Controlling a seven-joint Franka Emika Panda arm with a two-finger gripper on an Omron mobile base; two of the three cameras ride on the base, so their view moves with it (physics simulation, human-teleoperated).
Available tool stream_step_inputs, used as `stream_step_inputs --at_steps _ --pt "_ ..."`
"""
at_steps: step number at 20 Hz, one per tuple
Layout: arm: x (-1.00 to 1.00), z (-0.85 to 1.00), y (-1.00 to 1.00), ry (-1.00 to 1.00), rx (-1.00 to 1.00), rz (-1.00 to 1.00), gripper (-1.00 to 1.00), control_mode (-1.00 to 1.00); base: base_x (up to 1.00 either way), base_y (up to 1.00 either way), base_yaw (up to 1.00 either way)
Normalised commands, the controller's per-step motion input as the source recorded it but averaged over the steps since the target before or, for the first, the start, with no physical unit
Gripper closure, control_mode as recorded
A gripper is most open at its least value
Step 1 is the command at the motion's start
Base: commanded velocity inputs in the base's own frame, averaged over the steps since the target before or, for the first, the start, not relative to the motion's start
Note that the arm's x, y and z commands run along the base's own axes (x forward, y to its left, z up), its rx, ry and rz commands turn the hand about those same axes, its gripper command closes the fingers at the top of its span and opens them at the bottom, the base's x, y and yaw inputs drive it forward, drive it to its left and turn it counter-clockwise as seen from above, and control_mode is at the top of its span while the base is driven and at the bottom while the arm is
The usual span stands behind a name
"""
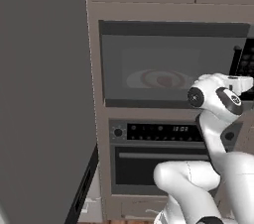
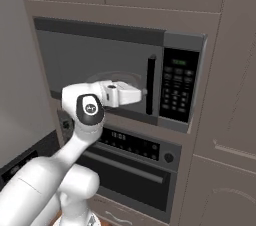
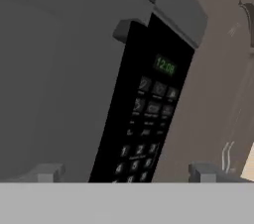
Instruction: Transport the steak from the fridge to the microwave and turn on the microwave.
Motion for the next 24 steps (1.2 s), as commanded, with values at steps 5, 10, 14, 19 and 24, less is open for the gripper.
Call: stream_step_inputs --at_steps 5,10,14,19,24 --pt "-0.64 0.04 0.00 -0.28 0.00 -0.33 -1.00 -1.00 0.00 0.00 0.00" --pt "-0.96 0.35 -0.01 -0.14 0.15 0.00 -1.00 -1.00 0.00 0.00 0.00" --pt "-1.00 0.49 -0.10 -0.10 0.27 0.17 -1.00 -1.00 0.00 0.00 0.00" --pt "-1.00 0.56 -0.15 -0.10 0.31 0.21 -1.00 -1.00 0.00 0.00 0.00" --pt "-1.00 0.18 -0.09 -0.12 0.20 0.20 -1.00 -1.00 0.00 0.00 0.00"
